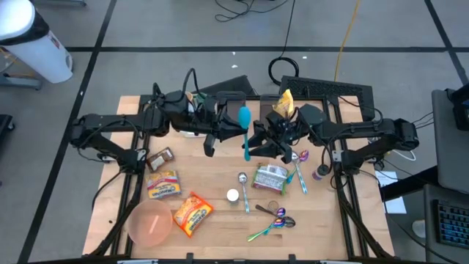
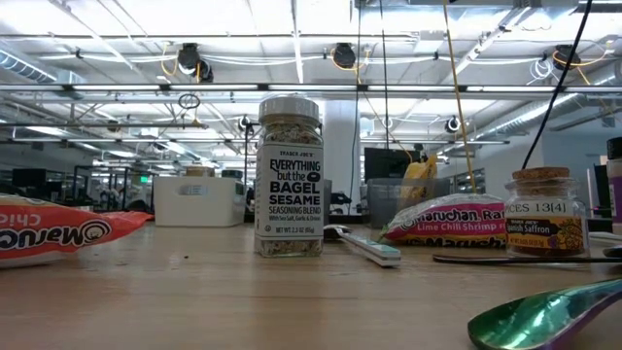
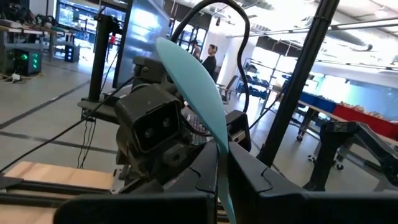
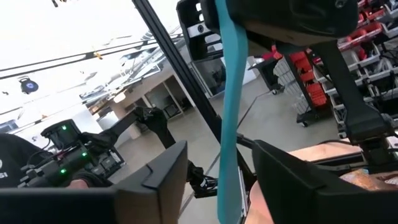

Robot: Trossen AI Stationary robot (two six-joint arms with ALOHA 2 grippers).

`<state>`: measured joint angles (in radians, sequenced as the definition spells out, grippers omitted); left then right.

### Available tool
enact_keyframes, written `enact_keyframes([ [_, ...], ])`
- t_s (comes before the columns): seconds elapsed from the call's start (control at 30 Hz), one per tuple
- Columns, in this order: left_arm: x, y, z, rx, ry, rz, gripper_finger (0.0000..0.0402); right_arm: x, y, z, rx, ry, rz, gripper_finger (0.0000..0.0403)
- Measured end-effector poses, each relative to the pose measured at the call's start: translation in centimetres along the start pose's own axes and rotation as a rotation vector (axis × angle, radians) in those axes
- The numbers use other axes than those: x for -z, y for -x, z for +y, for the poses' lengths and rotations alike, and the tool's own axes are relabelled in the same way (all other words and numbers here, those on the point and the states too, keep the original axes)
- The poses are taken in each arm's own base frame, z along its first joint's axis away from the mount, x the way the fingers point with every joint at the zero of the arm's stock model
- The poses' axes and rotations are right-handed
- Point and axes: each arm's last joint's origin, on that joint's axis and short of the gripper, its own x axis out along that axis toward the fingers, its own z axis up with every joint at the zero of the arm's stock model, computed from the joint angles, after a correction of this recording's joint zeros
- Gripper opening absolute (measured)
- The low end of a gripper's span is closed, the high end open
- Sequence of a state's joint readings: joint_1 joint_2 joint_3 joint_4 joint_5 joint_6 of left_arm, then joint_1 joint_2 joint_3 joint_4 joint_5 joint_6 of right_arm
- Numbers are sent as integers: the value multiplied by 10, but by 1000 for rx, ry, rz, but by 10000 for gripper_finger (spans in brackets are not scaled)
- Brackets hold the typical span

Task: Pick & Place Food Item
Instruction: Put the blue baby spoon into the left black bin

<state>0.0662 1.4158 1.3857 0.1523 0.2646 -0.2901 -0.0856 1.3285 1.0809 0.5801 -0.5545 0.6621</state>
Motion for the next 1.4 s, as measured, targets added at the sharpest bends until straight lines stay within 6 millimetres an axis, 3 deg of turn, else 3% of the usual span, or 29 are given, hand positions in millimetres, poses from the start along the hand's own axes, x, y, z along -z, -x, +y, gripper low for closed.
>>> enact_keyframes([
  [0.63,1,0,1,-16,3,4,14,2,0,-2,18,6,21,26],
  [1.4,2,0,1,-37,10,17,25,3,0,-3,28,23,26,15],
])
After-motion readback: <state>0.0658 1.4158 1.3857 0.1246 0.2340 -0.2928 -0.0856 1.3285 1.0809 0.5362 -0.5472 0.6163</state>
